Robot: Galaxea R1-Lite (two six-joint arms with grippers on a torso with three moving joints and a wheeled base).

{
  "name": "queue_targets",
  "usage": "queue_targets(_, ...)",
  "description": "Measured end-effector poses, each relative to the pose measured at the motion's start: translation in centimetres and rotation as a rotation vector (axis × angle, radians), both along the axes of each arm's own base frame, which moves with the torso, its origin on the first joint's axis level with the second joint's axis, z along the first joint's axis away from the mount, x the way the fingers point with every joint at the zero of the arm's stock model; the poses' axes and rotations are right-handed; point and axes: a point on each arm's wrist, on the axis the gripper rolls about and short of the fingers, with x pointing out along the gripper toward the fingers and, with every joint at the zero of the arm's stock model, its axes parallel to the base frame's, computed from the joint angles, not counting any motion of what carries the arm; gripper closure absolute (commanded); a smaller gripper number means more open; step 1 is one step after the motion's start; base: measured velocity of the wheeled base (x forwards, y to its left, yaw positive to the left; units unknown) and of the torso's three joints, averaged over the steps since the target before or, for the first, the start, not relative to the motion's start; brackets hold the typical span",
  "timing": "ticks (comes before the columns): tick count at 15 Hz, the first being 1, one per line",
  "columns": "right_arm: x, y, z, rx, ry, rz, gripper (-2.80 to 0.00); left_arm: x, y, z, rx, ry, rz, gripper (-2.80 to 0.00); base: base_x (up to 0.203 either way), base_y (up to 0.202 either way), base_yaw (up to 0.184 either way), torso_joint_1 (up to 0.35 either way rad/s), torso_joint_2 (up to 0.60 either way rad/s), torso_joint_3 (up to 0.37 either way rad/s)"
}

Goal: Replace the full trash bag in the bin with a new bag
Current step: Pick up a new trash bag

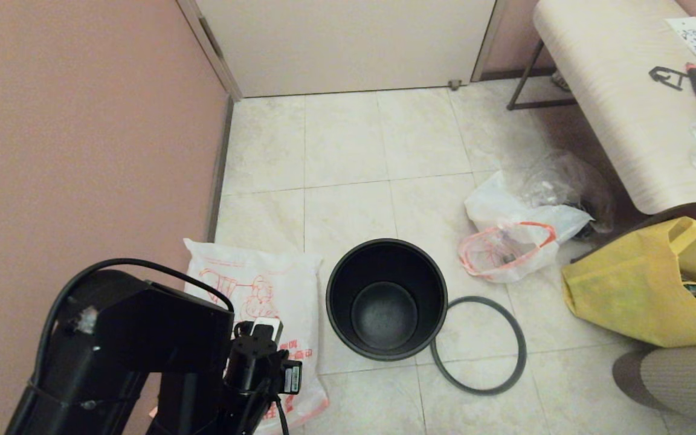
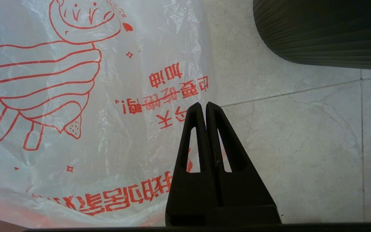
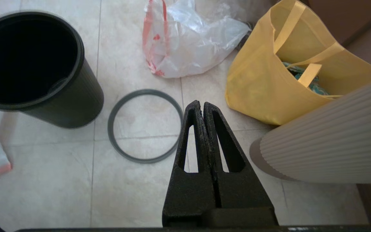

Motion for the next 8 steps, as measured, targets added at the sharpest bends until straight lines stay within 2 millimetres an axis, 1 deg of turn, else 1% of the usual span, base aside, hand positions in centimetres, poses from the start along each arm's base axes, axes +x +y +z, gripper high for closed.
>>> queue_targets(1, 0.01, 0.05, -0.13, -0.013, 0.008, 0.021, 0.0, 0.0, -0.01, 0.01, -0.001, 0.0, -0.001, 0.0, 0.0, 0.0, 0.0, 0.0, 0.0, 0.0)
queue_targets(3, -0.02, 0.11, -0.85, -0.007, 0.089, 0.051, 0.0, 0.01, -0.02, 0.02, 0.0, -0.001, -0.001, 0.0, 0.0, 0.0, 0.0, 0.0, 0.0, 0.0)
queue_targets(4, -0.1, 0.12, -0.89, 0.001, 0.108, 0.053, 0.0, 0.02, -0.02, 0.02, 0.006, -0.002, -0.004, 0.0, 0.0, 0.0, 0.0, 0.0, 0.0, 0.0)
queue_targets(6, -0.16, 0.12, -0.85, 0.026, 0.115, 0.052, 0.0, 0.11, 0.08, -0.23, 0.031, 0.002, -0.011, 0.0, 0.0, 0.0, 0.0, 0.0, 0.0, 0.0)
queue_targets(8, -0.17, 0.11, -0.83, 0.037, 0.116, 0.05, 0.0, 0.38, 0.13, -0.98, 0.067, 0.014, -0.021, 0.0, 0.0, 0.0, 0.0, 0.0, 0.0, 0.0)
